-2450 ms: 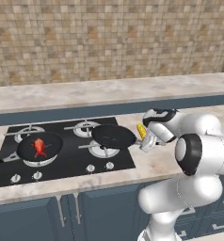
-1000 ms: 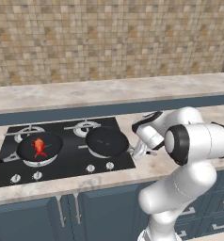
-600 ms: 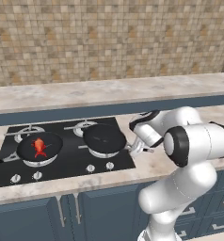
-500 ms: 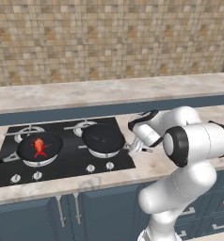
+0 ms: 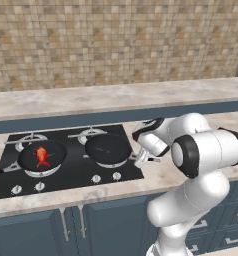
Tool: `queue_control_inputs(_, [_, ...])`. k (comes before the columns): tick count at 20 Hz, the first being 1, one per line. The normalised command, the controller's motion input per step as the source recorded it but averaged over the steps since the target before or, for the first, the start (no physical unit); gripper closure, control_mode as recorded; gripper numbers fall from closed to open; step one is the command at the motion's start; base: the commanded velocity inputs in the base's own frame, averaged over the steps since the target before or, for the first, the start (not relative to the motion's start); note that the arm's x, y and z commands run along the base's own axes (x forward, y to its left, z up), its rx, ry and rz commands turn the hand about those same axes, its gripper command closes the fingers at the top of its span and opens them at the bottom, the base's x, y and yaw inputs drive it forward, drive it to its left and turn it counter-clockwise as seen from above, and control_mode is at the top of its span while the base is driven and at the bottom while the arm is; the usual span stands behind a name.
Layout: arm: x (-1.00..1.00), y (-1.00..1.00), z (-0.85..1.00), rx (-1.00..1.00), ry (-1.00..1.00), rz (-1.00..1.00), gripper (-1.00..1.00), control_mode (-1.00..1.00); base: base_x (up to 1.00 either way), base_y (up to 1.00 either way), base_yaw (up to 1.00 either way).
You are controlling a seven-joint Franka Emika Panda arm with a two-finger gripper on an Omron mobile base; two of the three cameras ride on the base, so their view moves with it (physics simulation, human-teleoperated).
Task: Place both pans onto different burners. Then place the corn and the fish on different pans.
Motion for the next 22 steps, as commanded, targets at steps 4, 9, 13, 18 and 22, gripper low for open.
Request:
queue_control_inputs(4, [0.0, 0.0, 0.0, -0.08, 0.0, 0.0, 1.0, -1.0, 0.0, 0.0, 0.0])
queue_control_inputs(9, [0.0, 0.0, 0.0, -0.11, 0.0, 0.0, 1.0, -1.0, 0.0, 0.0, 0.0])
queue_control_inputs(13, [0.0, -0.02, 0.02, -0.08, 0.0, -0.03, 1.0, -1.0, 0.0, 0.0, 0.0])
queue_control_inputs(18, [0.02, -0.12, 0.13, -0.04, 0.0, -0.06, -1.0, -1.0, 0.0, 0.0, 0.0])
queue_control_inputs(22, [0.04, -0.2, 0.02, -0.05, 0.0, -0.07, -1.0, -1.0, 0.0, 0.0, 0.0])
